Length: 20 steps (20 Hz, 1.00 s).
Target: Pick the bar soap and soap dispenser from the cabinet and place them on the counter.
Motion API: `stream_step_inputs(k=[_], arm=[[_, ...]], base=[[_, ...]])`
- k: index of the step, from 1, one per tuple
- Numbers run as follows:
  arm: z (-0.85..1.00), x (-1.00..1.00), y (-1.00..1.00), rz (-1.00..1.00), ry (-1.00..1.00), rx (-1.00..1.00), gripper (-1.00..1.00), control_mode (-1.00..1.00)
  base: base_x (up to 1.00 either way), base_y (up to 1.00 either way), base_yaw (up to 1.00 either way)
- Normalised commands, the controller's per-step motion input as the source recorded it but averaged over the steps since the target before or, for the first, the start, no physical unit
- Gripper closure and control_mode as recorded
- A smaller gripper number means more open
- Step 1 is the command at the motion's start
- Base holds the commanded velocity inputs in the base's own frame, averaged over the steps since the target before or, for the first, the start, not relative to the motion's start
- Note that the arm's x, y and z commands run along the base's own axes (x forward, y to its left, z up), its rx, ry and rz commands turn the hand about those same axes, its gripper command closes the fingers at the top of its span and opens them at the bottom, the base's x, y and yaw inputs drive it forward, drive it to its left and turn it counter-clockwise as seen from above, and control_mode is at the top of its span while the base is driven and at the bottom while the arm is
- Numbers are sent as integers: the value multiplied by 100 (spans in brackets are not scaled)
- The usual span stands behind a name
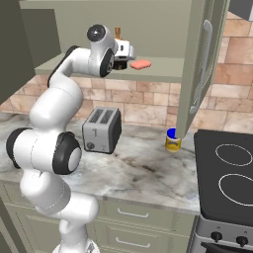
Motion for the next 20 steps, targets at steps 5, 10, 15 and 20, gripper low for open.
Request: stream_step_inputs(k=[5,10,15,20], arm=[[0,15,0,4,0,0,-100,-100],[-3,24,0,3,0,0,-100,-100],[-6,26,0,2,0,0,-100,-100],[0,3,1,2,0,0,100,-100]], base=[[0,0,0],[0,0,0],[0,0,0],[0,0,0]])
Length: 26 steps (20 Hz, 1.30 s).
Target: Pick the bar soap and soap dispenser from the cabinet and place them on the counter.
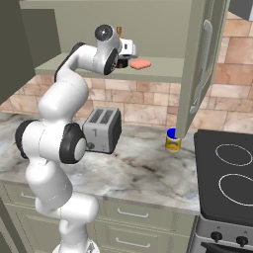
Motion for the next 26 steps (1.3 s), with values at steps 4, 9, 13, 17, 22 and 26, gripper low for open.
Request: stream_step_inputs(k=[4,9,13,17,22,26], arm=[[0,0,0,1,0,0,100,-100],[4,0,0,0,0,1,100,-100],[25,0,-1,0,0,2,100,-100],[27,0,0,0,0,1,100,-100],[7,0,0,0,0,0,100,-100],[0,-11,0,0,0,0,100,-100]], base=[[0,0,0],[0,0,0],[0,0,0],[0,0,0],[0,0,0],[0,0,0]])
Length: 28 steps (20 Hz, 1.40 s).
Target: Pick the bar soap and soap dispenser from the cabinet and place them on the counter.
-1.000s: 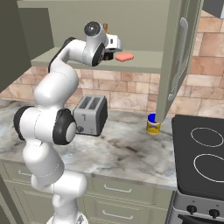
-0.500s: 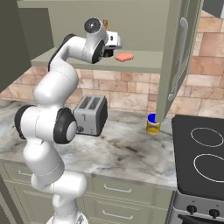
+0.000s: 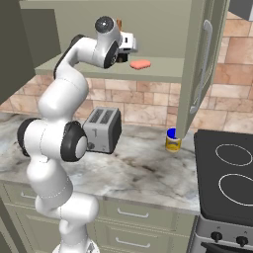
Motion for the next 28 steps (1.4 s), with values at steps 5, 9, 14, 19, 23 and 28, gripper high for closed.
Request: stream_step_inputs(k=[5,9,14,19,23,28], arm=[[0,-41,0,0,0,0,100,-100],[0,-63,0,0,-2,0,100,-100],[0,-76,0,1,-4,0,100,-100],[0,-85,0,2,-4,0,100,-100],[0,-95,0,1,-3,0,100,-100],[0,-98,0,1,-3,0,100,-100]], base=[[0,0,0],[0,0,0],[0,0,0],[0,0,0],[0,0,0],[0,0,0]])
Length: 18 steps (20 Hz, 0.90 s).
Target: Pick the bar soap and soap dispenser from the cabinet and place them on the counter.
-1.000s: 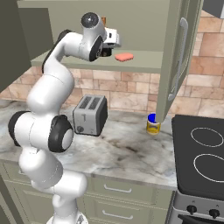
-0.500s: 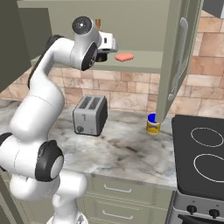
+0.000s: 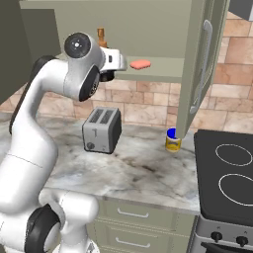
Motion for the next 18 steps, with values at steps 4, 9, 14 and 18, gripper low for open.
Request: stream_step_inputs(k=[4,9,14,18], arm=[[0,-89,0,0,-2,0,100,-100],[-2,-82,0,0,-3,0,100,-100],[-7,-58,0,0,0,0,100,-100],[-32,-67,0,-1,0,0,100,-100]], base=[[0,0,0],[0,0,0],[0,0,0],[0,0,0]])
